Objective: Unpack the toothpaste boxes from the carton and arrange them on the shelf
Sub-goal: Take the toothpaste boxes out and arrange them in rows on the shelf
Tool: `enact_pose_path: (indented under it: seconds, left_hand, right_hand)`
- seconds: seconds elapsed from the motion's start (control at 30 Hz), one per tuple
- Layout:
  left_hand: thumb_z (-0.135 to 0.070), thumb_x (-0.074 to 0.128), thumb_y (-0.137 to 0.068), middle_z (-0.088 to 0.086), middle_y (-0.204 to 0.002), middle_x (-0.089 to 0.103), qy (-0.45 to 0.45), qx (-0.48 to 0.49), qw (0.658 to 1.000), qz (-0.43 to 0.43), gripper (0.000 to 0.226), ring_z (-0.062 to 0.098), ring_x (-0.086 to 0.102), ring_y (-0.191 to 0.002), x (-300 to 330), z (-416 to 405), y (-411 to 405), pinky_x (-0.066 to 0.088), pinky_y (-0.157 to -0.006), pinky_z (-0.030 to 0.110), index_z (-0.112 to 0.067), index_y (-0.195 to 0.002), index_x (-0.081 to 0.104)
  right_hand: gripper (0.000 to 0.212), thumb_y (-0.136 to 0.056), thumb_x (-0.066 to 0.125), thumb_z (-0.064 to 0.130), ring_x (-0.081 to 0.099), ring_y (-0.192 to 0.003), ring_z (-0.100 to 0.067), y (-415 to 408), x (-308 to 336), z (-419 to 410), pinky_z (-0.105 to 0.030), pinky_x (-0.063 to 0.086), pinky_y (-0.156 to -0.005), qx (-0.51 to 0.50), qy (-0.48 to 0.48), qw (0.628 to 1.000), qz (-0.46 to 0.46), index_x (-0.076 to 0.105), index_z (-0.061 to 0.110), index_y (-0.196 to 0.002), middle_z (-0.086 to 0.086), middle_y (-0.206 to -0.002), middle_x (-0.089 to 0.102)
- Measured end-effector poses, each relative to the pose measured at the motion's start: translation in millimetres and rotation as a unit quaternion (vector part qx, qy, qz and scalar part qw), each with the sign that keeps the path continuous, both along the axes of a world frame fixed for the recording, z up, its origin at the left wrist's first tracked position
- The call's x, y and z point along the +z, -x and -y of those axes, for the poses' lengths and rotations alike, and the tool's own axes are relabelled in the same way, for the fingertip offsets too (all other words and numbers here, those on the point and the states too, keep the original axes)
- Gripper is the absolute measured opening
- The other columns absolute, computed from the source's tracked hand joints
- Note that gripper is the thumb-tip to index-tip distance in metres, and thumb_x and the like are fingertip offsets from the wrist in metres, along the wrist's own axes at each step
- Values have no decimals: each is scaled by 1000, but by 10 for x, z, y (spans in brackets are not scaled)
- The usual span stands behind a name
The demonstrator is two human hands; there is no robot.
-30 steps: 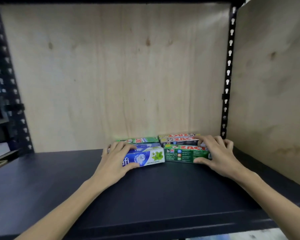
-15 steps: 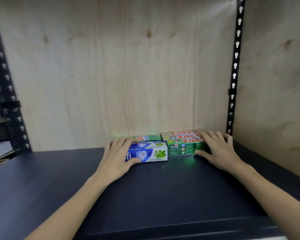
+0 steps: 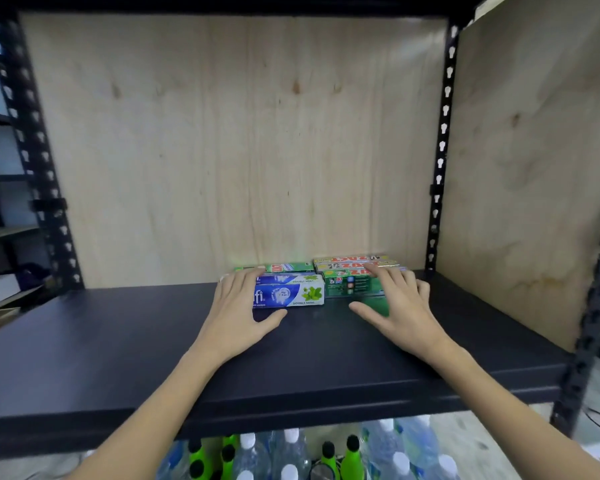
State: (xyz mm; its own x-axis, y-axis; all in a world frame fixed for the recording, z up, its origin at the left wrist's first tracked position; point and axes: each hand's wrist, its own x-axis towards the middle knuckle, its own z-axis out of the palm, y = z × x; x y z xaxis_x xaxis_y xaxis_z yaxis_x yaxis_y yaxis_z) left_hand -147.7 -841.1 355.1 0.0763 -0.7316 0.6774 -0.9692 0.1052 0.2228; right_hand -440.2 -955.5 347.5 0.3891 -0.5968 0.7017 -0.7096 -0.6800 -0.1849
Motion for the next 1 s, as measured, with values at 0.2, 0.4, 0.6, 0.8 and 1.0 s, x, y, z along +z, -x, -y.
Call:
enact_pose_path:
  seconds: [0.2, 0.4, 0.6, 0.8, 1.0]
  left_hand:
    - [-47, 62, -92, -7, -142, 39, -2, -33, 999, -22, 63, 13, 30, -135, 9, -609, 303, 30, -116, 33, -22, -145, 40]
    - [-30, 67, -91, -4, -133, 46, 122, 9, 989, -88, 43, 15, 39, -126, -811, -1558, 876, 31, -111, 33, -23, -132, 56]
    - [-40, 63, -90, -10, -128, 45, 39, 66, 974, -215, 48, 9, 39, -124, -2319, -2322, 1025, 35, -106, 33, -24, -134, 50]
    - [-43, 66, -89, -10, -125, 47, -82, 129, 954, -258, 54, 10, 43, -120, -3220, -2752, 913, 32, -101, 27, -24, -135, 46]
    - [-43, 68, -88, -3, -118, 50, -197, 199, 914, -295, 52, 19, 49, -113, -4013, -2997, 758, 39, -96, 33, -22, -131, 47]
  right_hand:
    - [60, -90, 59, 62, 42, -113, -11, 10, -53, -748, -34, 32, -94, 69, -41, 993, 85, 48, 31, -140, 16, -123, 54]
    - [46, -91, 66, 42, 44, -119, -11, -106, -882, -1935, -26, 30, -103, 81, -31, 974, 208, 55, 28, -133, 12, -125, 52]
    - [53, -92, 70, 38, 44, -117, -8, -343, -2190, -2692, -31, 34, -101, 70, -159, 958, 227, 48, 28, -139, 19, -122, 49]
    - [61, -90, 72, 36, 43, -110, -10, -481, -3149, -3106, -25, 26, -91, 24, -264, 944, 197, 41, 30, -142, 16, -118, 50]
    - [62, -91, 67, 46, 42, -114, -10, -584, -3995, -3360, -25, 26, -88, -6, -371, 922, 114, 39, 27, -144, 13, -125, 52]
